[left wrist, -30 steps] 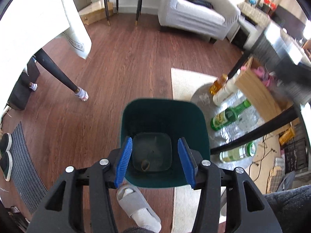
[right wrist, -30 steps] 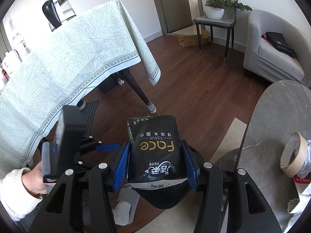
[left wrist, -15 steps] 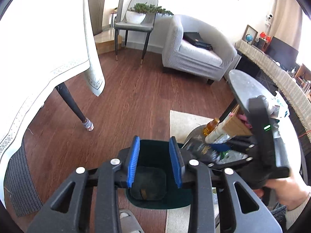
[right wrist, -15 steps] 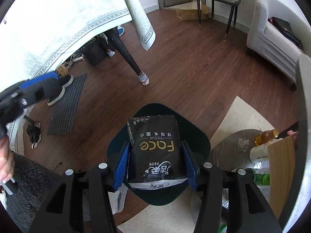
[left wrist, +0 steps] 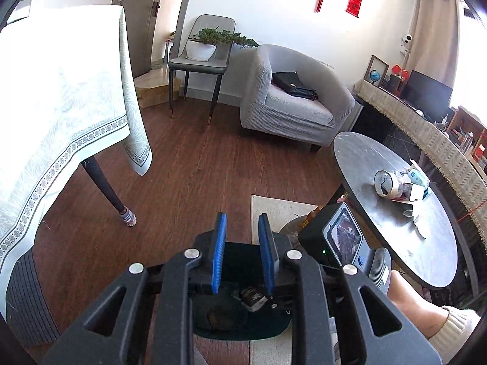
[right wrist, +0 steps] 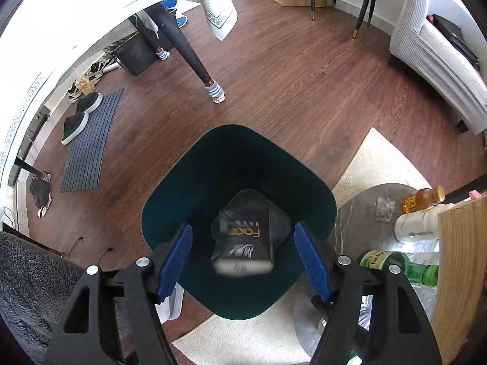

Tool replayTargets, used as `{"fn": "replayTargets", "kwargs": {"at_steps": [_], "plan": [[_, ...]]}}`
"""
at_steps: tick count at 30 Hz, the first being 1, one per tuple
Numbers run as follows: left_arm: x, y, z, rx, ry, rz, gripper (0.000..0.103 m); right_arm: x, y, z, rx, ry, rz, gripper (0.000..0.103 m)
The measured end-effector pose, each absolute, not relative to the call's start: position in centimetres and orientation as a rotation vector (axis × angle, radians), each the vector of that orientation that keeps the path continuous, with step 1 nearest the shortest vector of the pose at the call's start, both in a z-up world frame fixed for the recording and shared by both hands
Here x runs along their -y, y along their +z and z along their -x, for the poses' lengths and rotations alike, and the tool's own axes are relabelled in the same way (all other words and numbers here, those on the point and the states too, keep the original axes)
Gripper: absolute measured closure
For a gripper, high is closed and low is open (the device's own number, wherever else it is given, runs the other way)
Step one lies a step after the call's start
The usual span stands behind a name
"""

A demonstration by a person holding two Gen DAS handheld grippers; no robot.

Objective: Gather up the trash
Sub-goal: 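Move both open grippers back toward the table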

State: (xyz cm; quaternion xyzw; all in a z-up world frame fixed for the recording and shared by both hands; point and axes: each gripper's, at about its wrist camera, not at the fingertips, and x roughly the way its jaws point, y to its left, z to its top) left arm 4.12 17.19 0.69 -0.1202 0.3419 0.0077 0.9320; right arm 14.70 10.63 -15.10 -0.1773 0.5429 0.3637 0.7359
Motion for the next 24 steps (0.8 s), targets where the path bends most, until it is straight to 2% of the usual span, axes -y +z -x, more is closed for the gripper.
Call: {"fn": "replayTargets", "kwargs": {"at_steps": [9,12,24], "plan": [[-17.9,1.4,-3.7,-0.672,0.041,0.239,0.08,-11.0,-11.9,-13.9,-1.109,0.877,0.376,0.033],[-18.1,2.1,-3.2,-0.648,0.057,0.224,0.08,-11.0,-9.5,-13.2,-1.05,0.905,0.366,0.038],[-16.5,3.8,-2.8,-0.58,0.042,0.227,0.077,-6.7,-1.5,-11.8,-0.848,0.879,0.306,0.044]]}}
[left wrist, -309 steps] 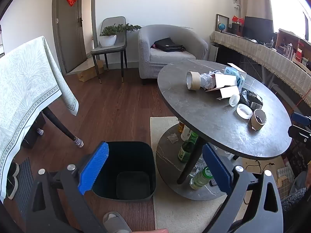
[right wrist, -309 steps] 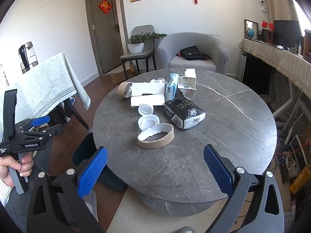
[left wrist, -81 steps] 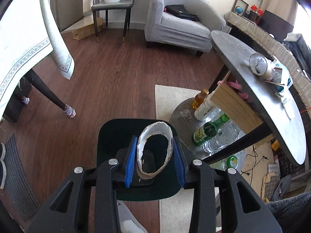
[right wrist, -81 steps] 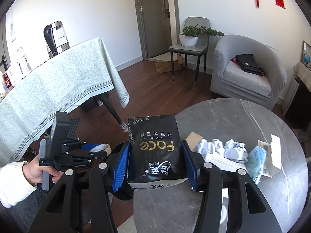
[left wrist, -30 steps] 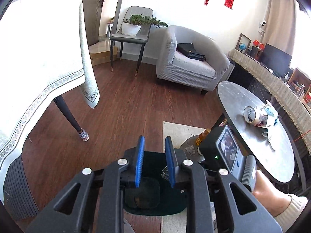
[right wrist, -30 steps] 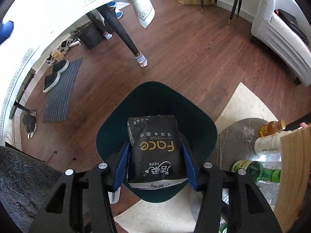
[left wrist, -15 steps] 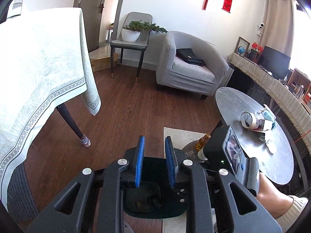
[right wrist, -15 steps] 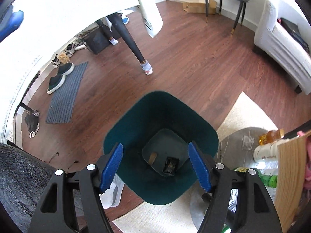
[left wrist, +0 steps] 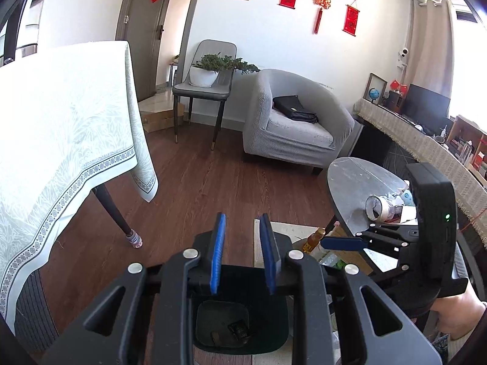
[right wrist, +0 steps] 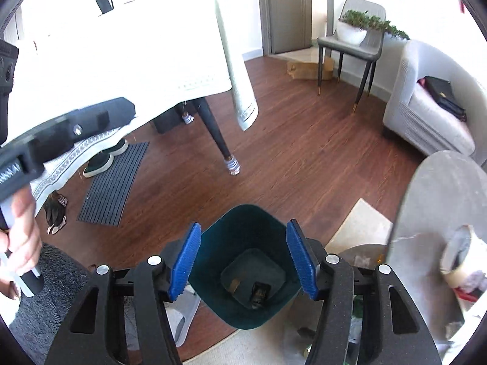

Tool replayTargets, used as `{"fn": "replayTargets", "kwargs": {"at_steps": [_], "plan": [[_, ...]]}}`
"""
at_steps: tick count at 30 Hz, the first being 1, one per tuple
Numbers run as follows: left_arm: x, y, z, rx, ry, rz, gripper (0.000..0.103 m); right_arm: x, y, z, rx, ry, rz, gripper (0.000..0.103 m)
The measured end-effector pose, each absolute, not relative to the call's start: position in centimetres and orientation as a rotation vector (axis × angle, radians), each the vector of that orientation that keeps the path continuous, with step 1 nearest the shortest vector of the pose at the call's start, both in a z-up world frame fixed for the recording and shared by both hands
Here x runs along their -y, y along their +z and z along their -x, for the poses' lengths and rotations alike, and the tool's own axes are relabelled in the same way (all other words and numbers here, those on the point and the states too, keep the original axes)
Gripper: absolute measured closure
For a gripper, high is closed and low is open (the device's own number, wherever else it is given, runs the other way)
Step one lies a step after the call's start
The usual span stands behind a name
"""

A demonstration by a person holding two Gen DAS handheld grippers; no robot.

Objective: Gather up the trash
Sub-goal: 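Move both open grippers back toward the table, then grasp the brown tape roll with the left gripper while the right gripper grasps a white plastic lid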

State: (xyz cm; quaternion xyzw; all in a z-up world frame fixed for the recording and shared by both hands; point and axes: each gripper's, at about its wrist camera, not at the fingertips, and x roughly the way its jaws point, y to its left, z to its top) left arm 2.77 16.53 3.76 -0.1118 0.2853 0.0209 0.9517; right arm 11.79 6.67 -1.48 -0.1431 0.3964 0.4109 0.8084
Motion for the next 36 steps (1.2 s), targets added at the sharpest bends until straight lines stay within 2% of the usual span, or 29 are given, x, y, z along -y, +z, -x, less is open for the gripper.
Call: {"fn": "replayTargets", "kwargs": {"at_steps": [4,16,23,28,36], "plan": [[-15.1,3.7,-3.4,-0.591,0.018,0.226,0.074,-4.3,0.2,-11.7,-0.817,0.851,0.287,0.048],[-8.9,3.4,-5.8,-0.62,-0.077,0.185,0.06,4.5,2.0,-11.3,-0.768,0.736,0.247,0.05],[-5.3,2.4,-7.3,-0.636,-0.116,0.159,0.057,9.3,2.5,-11.2,-0.753,0.675,0.207,0.05],[-3.1,1.7,-8.2,-0.639,-0.148,0.157,0.048,11.7,2.2,-11.0,-0.753,0.636,0.208,0.05],[0.5,1.0,-10.3,-0.654,-0.194,0.165,0.048,15.4,1.2,-11.2,-0.78,0.584,0.205,0.05]]}}
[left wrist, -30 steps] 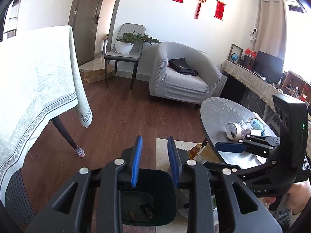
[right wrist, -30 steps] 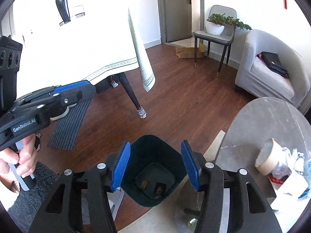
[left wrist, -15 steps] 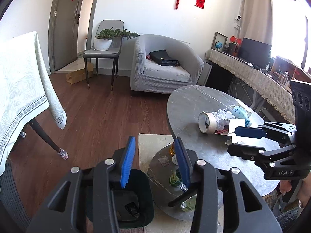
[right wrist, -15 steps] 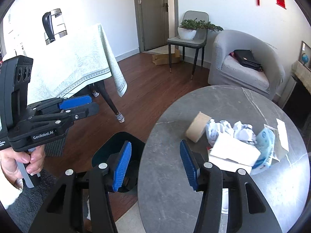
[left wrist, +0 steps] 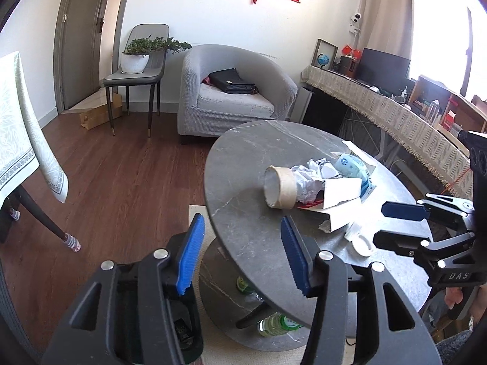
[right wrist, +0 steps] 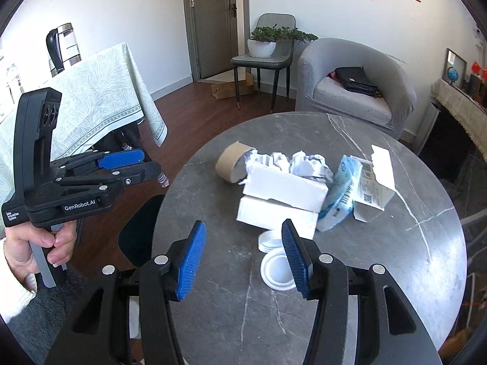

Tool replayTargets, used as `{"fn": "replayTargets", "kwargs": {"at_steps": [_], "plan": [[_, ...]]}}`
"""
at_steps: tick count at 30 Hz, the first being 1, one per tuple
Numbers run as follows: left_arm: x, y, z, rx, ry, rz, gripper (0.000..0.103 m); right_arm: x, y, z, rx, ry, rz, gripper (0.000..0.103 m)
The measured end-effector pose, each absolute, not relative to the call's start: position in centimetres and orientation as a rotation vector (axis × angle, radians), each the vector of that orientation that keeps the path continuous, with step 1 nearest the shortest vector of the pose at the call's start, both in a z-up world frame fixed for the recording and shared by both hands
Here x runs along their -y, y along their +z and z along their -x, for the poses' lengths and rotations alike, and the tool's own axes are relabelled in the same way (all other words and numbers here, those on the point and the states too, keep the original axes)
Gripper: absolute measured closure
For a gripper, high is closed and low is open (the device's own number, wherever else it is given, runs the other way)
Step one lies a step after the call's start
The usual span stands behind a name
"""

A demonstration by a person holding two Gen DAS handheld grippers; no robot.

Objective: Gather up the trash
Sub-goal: 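Grasp the brown tape roll with the left gripper while the right gripper grasps a white plastic lid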

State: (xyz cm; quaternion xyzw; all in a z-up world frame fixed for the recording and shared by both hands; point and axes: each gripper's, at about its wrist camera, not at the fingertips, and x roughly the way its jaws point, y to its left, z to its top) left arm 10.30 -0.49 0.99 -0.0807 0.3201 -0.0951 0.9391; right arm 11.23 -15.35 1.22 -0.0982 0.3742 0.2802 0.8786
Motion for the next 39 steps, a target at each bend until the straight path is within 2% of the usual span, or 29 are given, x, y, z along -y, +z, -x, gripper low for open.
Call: {"fn": "replayTargets", "kwargs": {"at_steps": [9,12,23,29,31,39], "plan": [[3.6,0.3,-12.2,-0.66,-0.197,0.126,0.047,18.4,-1.8,-11.3,-0.837,0.559,0.198,0.05],[4.2,0.2,-12.8,-0.66,-0.181,0.103,0.047,18.9,-2.4,-11.1,-0.829,0.568,0.193,0.054],[5.4,-0.8,-15.1,-0.687,-0.166,0.106,0.048,17.9,-2.8,-11.2,-0.823,0.587,0.232,0.057],[5.6,-1.1,-15.7,-0.695,-0.167,0.11,0.051,17.9,-3.1,-11.4,-0.818,0.581,0.235,0.061],[5.3,-1.3,-15.9,-0.701,-0.17,0.124,0.056,18.0,-3.1,-11.5,-0.815,0.579,0.231,0.063],[5.6,-1.4,-16.2,-0.701,-0.185,0.125,0.062,18.2,-2.8,-11.4,-0.81,0.58,0.232,0.064]]}}
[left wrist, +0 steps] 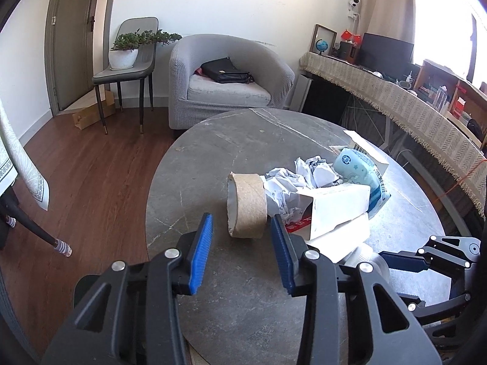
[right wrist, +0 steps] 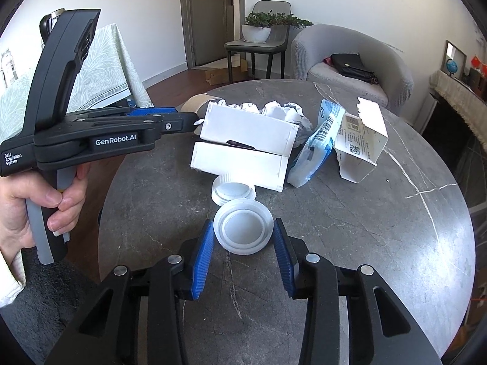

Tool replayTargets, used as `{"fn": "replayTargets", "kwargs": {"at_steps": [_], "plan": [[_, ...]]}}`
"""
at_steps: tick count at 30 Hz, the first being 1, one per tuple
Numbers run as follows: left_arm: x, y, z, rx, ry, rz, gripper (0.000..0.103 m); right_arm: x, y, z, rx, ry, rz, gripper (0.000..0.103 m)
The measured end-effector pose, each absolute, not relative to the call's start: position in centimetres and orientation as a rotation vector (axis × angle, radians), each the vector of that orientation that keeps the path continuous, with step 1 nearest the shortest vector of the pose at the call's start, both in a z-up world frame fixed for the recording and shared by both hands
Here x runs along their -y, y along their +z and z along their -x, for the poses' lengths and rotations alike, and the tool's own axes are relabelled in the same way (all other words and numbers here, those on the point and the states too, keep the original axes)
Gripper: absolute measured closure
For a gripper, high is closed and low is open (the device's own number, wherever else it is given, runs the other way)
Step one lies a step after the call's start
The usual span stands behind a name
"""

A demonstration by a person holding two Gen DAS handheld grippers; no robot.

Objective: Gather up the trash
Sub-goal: 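Grasp the brown tape roll with the left gripper while the right gripper grasps a white plastic lid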

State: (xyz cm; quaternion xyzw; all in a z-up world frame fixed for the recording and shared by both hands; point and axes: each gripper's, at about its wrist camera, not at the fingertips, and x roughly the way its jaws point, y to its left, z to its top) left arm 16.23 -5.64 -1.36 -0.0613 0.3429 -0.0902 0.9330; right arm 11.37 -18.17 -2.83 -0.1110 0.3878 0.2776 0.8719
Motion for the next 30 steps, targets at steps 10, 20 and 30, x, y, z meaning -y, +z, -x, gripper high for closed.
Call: {"fn": "replayTargets", "kwargs": {"at_steps": [10,20,30], "plan": [[5.6,-1.6,-16.8,-0.708,-0.186,0.147,0.069,21.2,-1.1,-11.2,-0.792,0.542,0.142,0.064],[6.3,-1.6,-16.8,-0.706,-0.199,0.132,0.08,20.9,-0.4,-11.4,-0.782,0.541,0.13,0.064],[4.5,-0.8,-15.9,-0.677,-0.188,0.164,0.08,19.3,1.1,-11.4,-0.753,0.564,0.133,0.064]]}}
